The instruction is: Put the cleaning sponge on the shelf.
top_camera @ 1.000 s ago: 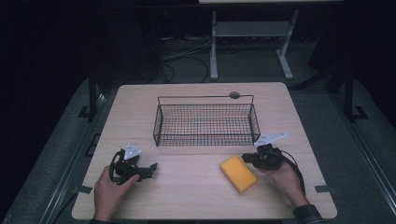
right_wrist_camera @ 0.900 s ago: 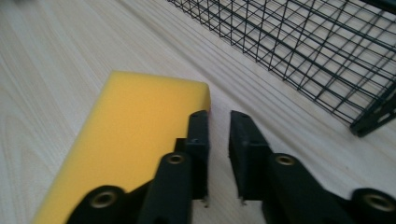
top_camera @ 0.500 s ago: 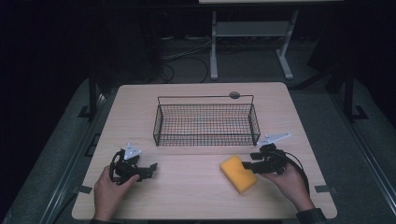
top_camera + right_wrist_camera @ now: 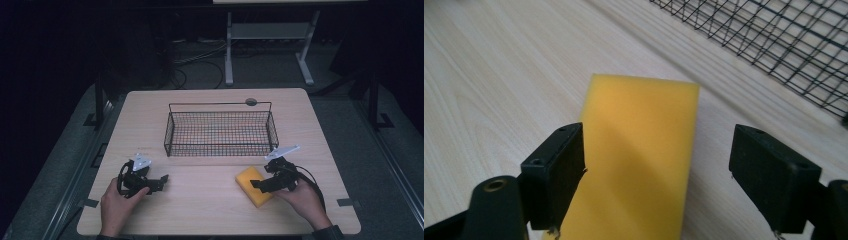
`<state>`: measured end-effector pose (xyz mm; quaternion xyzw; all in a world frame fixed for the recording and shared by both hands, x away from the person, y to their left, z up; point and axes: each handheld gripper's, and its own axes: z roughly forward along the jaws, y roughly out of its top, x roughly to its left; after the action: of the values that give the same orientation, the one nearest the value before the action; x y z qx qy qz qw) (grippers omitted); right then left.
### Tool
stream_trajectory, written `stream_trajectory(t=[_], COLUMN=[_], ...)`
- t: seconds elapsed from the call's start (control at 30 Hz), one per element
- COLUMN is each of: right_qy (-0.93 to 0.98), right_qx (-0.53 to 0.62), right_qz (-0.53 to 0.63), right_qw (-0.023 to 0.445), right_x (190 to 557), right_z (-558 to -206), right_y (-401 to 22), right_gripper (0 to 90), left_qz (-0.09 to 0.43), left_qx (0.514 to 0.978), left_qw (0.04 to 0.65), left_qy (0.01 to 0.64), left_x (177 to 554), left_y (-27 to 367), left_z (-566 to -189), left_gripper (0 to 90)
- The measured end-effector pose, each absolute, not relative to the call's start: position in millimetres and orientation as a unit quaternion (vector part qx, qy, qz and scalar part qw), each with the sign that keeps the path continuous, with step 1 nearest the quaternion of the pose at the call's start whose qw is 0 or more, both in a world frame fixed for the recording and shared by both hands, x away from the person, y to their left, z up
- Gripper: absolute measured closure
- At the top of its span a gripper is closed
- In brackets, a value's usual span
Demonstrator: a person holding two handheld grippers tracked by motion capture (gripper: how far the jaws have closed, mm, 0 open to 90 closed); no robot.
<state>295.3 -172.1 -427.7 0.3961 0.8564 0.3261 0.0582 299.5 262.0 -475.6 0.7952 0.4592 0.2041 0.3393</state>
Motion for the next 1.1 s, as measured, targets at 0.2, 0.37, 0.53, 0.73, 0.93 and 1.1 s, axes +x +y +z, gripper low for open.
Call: stream_trajectory(t=[0.2,0.37,0.53,0.73,0.93,1.1], right_qy=[0.864,0.870,0.873,0.876,0.882,0.886], right_qx=[0.390,0.387,0.386,0.389,0.387,0.384], right_qz=[0.312,0.300,0.290,0.278,0.262,0.248], right_qw=[0.058,0.059,0.061,0.064,0.067,0.072], right_x=[294,294,293,293,292,293], right_z=[-432,-437,-441,-444,-449,-453], right_y=[-160,-153,-148,-145,-140,-137], right_gripper=[16.2,14.0,13.6,12.8,11.6,11.7], left_qz=[0.204,0.204,0.204,0.204,0.204,0.204], left_qx=[0.795,0.795,0.795,0.795,0.795,0.796], left_qw=[0.339,0.339,0.339,0.339,0.340,0.339], left_qy=[0.459,0.459,0.459,0.459,0.460,0.459], left_x=[300,300,300,300,300,300], left_y=[262,262,262,262,262,262], left_z=[-476,-476,-476,-476,-476,-475], left_gripper=[12.6,12.7,12.7,12.6,12.6,12.7])
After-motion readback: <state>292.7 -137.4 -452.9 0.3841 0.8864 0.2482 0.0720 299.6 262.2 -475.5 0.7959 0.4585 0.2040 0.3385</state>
